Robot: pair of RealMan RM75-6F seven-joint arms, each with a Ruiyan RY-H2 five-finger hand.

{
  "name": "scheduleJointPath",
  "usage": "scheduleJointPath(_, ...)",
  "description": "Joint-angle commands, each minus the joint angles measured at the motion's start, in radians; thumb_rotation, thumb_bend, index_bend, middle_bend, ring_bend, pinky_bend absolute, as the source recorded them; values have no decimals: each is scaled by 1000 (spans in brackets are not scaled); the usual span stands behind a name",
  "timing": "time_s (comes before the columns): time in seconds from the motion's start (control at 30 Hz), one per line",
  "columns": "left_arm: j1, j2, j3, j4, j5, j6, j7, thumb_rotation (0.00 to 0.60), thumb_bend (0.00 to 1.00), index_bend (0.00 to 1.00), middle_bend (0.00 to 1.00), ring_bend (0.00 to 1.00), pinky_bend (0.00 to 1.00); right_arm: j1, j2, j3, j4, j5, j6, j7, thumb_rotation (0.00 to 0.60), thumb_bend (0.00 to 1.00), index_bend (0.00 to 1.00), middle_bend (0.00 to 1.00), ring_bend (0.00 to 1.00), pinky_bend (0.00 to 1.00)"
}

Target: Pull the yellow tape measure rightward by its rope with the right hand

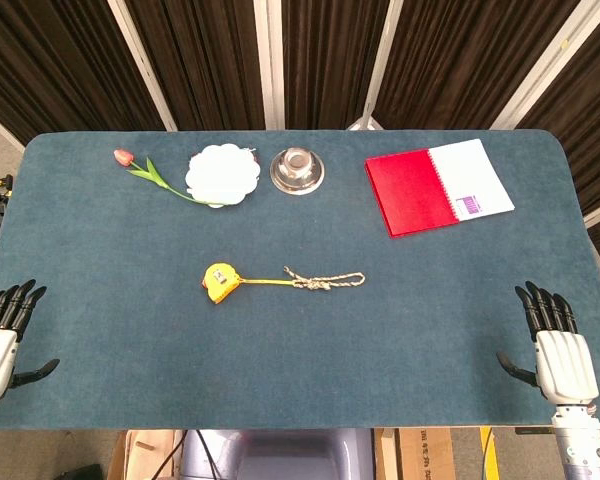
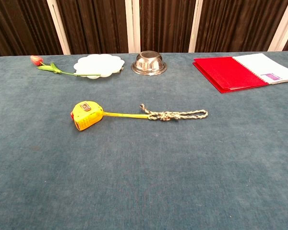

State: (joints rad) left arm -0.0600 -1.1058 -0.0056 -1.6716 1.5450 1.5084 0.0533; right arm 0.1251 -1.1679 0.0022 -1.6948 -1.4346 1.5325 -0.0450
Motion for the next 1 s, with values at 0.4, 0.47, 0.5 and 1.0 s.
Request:
scheduleJointPath(0.4, 8, 5, -1, -6, 0, 13, -7, 600, 0, 0, 0, 0, 0, 39, 16, 43, -40, -39, -42, 40, 600, 240, 0, 0, 0, 0)
scheduleJointPath(0.47, 7, 5, 0, -6, 1, 10, -8, 600, 0, 0, 0, 0, 0, 58, 19, 54, -54, -40, -63, 42, 600, 240, 0, 0, 0, 0)
scheduleJointPath(0.5, 6, 5, 1, -5, 2, 9, -8, 600, 0, 0, 0, 0, 0, 72, 20, 63, -65, -36, -83, 40, 600, 240, 0, 0, 0, 0)
scheduleJointPath(1.0, 1, 8, 3, -5, 7, -1, -22, 600, 0, 0, 0, 0, 0, 341, -107, 206, -128, 102, -392, -158, 600, 241, 164, 0, 0, 0)
